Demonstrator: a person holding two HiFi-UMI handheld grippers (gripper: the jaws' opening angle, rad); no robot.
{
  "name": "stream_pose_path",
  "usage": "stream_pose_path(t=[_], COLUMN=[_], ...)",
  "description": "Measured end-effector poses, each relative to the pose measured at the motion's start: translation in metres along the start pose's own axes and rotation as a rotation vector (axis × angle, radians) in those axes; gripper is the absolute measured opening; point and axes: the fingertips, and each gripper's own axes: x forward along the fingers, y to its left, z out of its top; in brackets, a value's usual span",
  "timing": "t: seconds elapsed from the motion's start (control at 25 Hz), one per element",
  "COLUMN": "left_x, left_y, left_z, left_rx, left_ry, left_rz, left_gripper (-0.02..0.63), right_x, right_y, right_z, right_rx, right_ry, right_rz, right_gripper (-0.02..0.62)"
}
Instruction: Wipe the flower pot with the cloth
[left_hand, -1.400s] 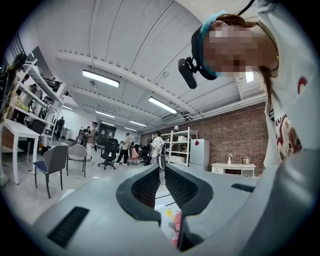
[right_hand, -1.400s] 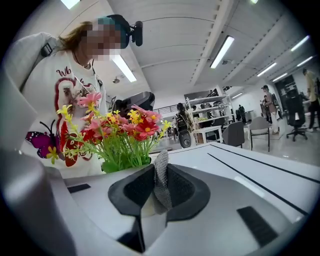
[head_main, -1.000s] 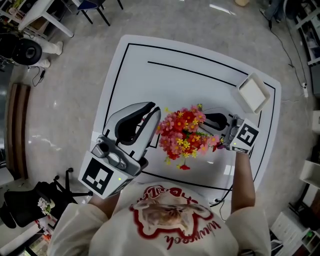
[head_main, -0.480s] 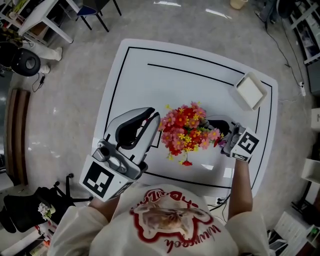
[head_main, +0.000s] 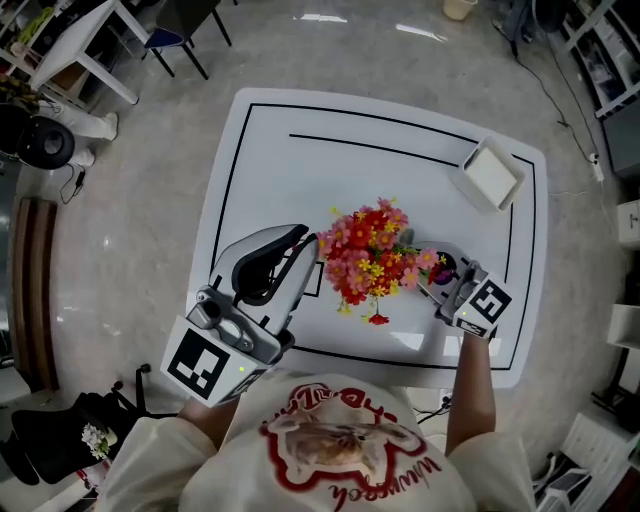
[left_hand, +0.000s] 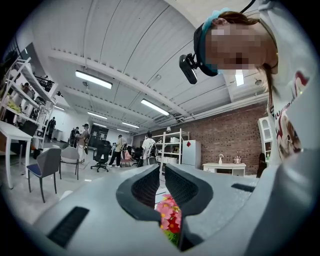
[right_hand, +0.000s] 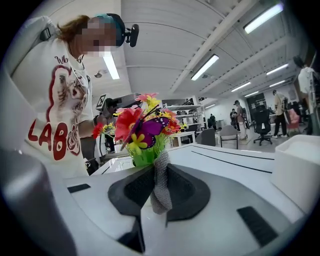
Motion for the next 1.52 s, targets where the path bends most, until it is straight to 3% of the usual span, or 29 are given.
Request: stream_pose_path(t=[0.52, 0.88, 1.28, 1.52], left_x=[-0.012, -0.029, -0.041, -0.056], left_y=[-0.006, -0.004, -0.015, -0.027], left_z=[-0.01, -0.02, -0.021, -0.027], left_rx=[-0.048, -0.027, -0.037, -0.053], left_ry=[-0.001, 0.02, 0.02, 0.026], left_rz=[-0.095, -0.129, -0.077, -0.023], left_gripper=[0.038, 0.038, 0.038, 0.038], right_x=[-0.006, -0.007, -0.007, 0.002], right_y=[0.017, 0.025, 0.04, 0.054], right_z=[-0.006, -0.01, -0.011, -0.01], right_rx=[0.031, 0.021, 0.041, 0.061], right_ry=[-0.044, -0.063, -0.106, -0.117], right_rz=[-0.218, -0.362, -0.497, -0.51], right_gripper=[0.064, 0.064, 0.064, 0.064])
